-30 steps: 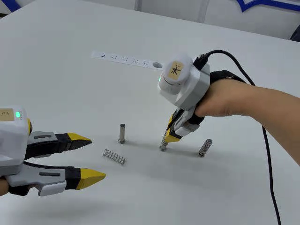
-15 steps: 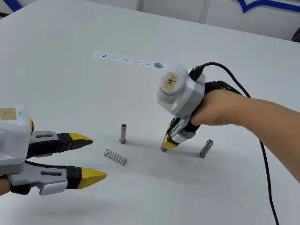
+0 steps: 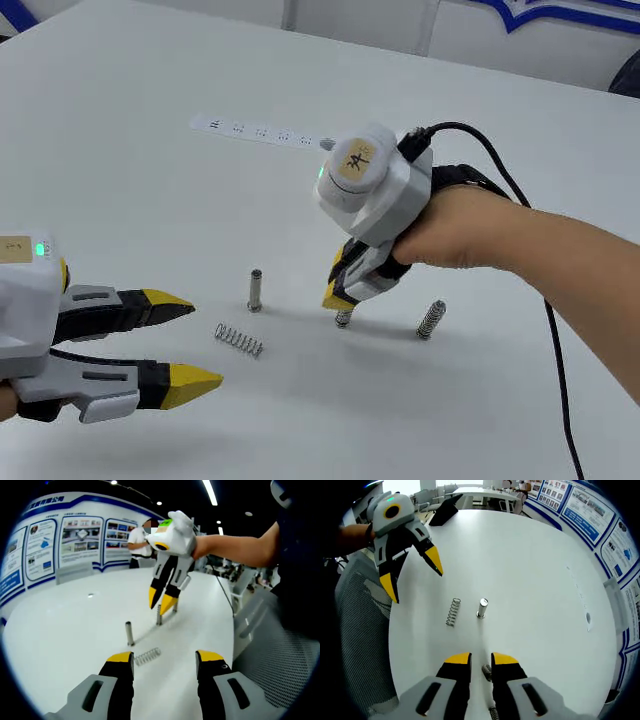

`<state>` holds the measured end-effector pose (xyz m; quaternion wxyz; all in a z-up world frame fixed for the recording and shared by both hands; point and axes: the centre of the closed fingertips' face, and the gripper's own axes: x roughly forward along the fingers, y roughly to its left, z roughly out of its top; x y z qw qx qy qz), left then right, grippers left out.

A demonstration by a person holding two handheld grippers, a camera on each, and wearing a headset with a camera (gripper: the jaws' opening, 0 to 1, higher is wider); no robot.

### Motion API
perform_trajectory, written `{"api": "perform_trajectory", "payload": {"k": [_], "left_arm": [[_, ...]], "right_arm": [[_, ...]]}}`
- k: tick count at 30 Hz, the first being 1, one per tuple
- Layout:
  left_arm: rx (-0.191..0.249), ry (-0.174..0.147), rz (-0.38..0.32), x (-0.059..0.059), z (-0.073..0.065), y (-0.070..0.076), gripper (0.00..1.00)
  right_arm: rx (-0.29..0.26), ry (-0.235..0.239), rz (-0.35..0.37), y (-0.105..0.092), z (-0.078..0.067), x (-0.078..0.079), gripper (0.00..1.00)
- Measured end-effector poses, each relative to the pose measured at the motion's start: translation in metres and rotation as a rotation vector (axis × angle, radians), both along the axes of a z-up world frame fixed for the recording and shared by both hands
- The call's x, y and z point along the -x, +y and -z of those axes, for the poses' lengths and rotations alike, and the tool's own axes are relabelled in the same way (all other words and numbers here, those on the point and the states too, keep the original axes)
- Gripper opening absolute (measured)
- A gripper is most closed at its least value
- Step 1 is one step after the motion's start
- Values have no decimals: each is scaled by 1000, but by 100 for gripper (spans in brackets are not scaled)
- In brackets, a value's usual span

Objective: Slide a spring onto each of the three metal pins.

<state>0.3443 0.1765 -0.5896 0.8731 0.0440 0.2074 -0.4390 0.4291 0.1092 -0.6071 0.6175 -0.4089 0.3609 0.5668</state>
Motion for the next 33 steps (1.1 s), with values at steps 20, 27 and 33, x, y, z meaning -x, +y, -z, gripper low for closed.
{"api": "perform_trajectory", "payload": {"k": [20, 27, 33], "left_arm": [[-12, 6, 8, 3, 2, 3, 50], [-15, 7, 11, 3, 3, 3, 50], [-18, 10, 6, 4, 4, 6, 49]], "right_arm": [[-76, 103, 47, 55, 45, 41, 16], [-56, 104, 64, 58, 58, 41, 15], [-43, 105, 67, 56, 62, 42, 12]]}}
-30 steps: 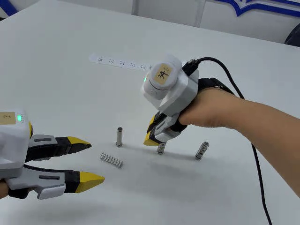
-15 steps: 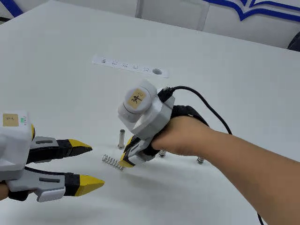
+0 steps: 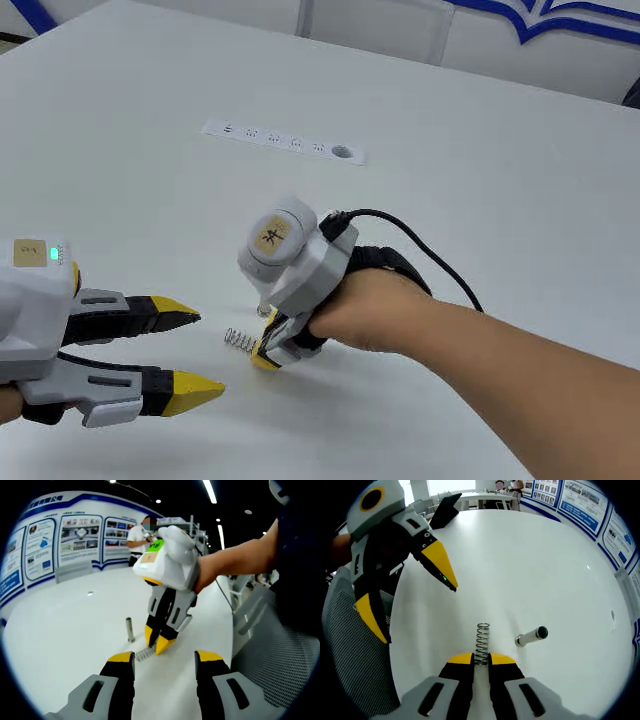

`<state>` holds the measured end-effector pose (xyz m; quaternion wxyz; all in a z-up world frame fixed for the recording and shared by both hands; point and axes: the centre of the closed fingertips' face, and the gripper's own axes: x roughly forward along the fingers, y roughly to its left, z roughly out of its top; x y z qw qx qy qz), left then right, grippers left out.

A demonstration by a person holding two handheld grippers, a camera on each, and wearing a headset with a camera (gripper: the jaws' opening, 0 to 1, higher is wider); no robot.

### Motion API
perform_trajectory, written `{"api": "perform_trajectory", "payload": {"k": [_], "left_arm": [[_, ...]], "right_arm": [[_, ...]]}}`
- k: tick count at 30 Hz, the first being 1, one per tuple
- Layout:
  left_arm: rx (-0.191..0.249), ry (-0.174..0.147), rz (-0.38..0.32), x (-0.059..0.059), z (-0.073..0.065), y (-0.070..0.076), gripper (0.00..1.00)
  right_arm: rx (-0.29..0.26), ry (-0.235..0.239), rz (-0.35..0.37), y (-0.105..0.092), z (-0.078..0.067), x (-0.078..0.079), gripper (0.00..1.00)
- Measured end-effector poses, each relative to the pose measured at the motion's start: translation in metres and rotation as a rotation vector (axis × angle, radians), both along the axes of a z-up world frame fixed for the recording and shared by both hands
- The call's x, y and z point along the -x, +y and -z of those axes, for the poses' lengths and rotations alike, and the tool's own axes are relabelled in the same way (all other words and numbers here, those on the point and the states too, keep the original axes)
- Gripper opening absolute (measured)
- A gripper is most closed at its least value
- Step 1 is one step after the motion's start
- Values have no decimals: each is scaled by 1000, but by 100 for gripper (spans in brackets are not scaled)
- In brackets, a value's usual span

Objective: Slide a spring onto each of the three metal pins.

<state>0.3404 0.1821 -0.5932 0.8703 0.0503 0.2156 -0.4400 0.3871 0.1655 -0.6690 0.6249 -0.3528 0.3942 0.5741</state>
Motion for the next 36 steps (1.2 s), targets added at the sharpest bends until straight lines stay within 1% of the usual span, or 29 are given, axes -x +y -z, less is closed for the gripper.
{"api": "perform_trajectory", "payload": {"k": [3, 7, 9, 12, 16, 19, 20, 22, 25, 30, 36], "left_arm": [[-4, 1, 0, 0, 1, 1, 49], [-5, 2, 2, 0, 1, 0, 49], [-6, 3, 6, 1, 1, -1, 49], [-9, 5, 15, 1, 3, -4, 48], [-7, 6, 35, 2, 2, -12, 47], [-8, 5, 54, 3, 2, -18, 46], [-6, 5, 64, 4, 2, -20, 45], [-6, 6, 78, 5, 2, -23, 42], [-2, 4, 101, 7, 0, -30, 40], [-2, -4, 153, 12, -2, -40, 32], [-8, -11, 190, 16, -3, -45, 22]], "right_arm": [[-3, 1, -9, 0, 0, 1, 12], [6, 1, -26, -6, -1, 5, 11], [3, 1, -43, -8, -6, 9, 11], [1, -12, -78, -12, -16, 14, 11], [-23, 6, -136, -16, -33, 26, 11], [-21, 4, -173, -23, -42, 33, 11], [-17, -4, -193, -26, -45, 35, 11], [-17, -9, -209, -29, -49, 38, 11], [-27, -13, -237, -32, -57, 45, 11], [-27, -26, -278, -35, -63, 54, 11], [-36, -35, -319, -35, -69, 63, 11]]}}
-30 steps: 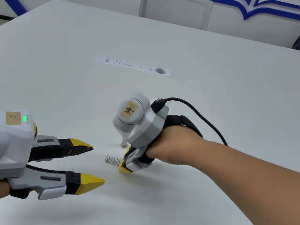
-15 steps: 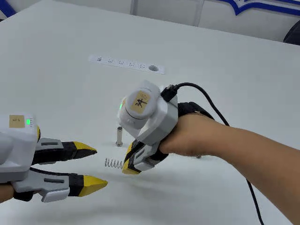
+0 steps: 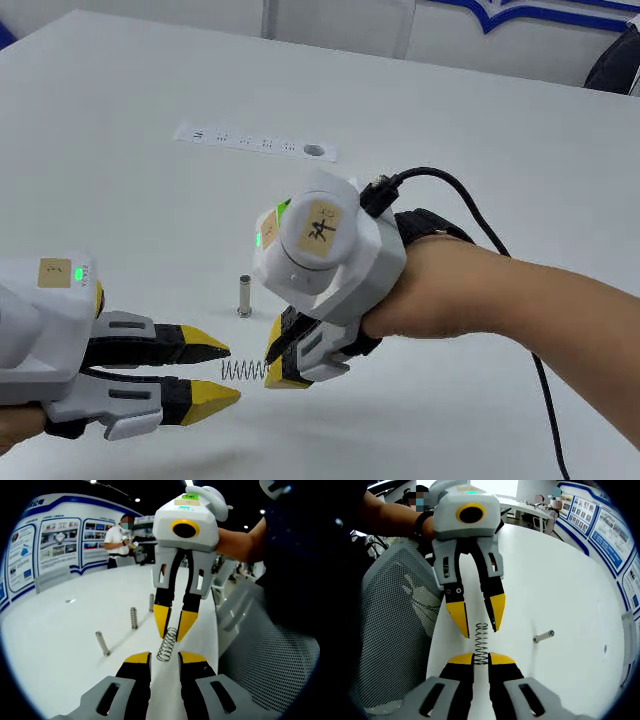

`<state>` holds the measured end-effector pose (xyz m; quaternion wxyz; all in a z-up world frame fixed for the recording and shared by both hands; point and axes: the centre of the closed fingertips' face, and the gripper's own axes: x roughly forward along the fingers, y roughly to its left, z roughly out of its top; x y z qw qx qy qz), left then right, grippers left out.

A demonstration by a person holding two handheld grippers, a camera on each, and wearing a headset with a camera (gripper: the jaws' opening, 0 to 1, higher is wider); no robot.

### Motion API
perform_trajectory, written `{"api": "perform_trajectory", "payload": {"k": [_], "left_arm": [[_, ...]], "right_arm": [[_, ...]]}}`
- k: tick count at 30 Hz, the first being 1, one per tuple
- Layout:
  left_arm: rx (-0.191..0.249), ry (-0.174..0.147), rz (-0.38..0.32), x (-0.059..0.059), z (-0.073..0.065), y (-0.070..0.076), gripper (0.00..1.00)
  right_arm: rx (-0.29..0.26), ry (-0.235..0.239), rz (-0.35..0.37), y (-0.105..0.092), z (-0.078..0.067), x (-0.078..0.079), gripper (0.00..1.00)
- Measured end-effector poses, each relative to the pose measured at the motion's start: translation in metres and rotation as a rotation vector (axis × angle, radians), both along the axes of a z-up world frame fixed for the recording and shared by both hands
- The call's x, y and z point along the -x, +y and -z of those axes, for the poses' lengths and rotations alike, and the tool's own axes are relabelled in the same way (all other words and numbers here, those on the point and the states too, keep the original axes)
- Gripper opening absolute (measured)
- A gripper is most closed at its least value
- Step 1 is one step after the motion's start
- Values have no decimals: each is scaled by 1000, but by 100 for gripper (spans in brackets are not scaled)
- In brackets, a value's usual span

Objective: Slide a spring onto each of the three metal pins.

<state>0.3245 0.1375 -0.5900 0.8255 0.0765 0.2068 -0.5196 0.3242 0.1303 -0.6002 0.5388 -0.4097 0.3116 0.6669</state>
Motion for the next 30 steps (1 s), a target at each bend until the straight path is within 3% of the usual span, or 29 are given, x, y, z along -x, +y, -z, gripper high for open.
{"api": "perform_trajectory", "payload": {"k": [5, 18, 30], "left_arm": [[6, -7, 29, 3, -2, -4, 13], [17, -16, 57, 8, -7, -8, 11], [34, -31, 64, 10, -16, -10, 10]], "right_arm": [[2, -6, -17, -1, 0, 2, 12], [-13, 13, -3, -4, -3, 3, 12], [2, 42, 17, -11, 10, 5, 15]]}}
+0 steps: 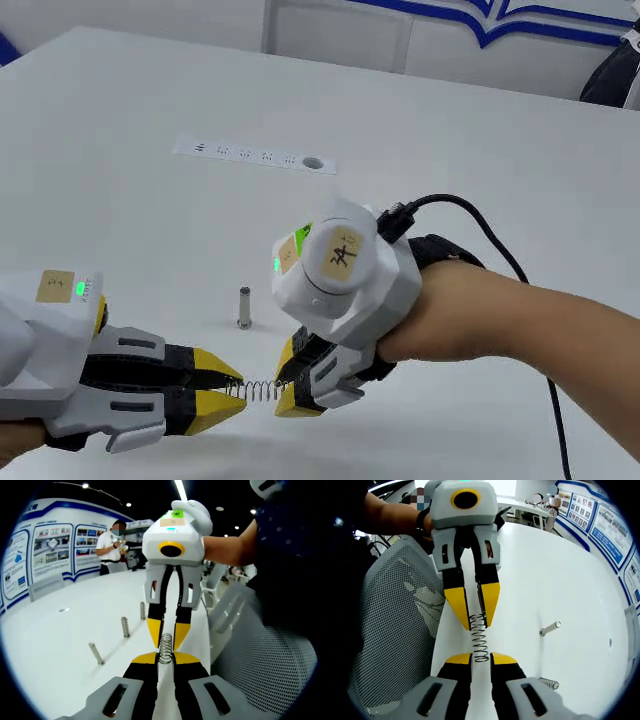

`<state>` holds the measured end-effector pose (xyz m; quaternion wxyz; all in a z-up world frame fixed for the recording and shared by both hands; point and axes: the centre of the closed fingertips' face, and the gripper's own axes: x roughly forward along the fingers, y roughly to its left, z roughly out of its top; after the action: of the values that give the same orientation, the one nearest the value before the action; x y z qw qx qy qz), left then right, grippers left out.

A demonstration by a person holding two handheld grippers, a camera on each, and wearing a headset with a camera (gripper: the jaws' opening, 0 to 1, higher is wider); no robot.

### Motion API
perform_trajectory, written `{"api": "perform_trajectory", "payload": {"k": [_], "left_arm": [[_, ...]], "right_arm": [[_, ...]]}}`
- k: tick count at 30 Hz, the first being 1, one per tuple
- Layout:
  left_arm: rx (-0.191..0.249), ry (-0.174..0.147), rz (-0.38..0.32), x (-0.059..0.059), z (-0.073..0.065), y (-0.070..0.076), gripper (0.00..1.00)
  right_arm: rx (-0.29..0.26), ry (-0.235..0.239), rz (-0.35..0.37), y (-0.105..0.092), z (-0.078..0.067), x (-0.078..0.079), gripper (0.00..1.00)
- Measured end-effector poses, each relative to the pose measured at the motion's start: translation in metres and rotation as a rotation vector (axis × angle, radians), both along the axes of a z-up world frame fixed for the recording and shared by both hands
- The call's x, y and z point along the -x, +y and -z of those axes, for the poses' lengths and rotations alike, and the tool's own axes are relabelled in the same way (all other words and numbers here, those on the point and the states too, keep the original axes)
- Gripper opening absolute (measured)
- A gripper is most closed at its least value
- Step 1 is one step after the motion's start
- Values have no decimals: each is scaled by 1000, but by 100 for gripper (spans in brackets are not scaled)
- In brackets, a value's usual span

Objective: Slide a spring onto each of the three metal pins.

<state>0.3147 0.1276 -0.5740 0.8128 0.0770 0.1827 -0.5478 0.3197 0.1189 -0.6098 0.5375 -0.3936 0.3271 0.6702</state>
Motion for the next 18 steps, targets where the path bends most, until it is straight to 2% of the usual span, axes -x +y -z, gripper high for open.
{"api": "perform_trajectory", "payload": {"k": [11, 18], "left_arm": [[2, 5, -3, -1, 2, 0, 11], [-18, 17, -3, -1, 9, 1, 11]], "right_arm": [[-19, 0, 12, 2, -5, -2, 12], [-60, -10, 14, 9, -25, -1, 12]]}}
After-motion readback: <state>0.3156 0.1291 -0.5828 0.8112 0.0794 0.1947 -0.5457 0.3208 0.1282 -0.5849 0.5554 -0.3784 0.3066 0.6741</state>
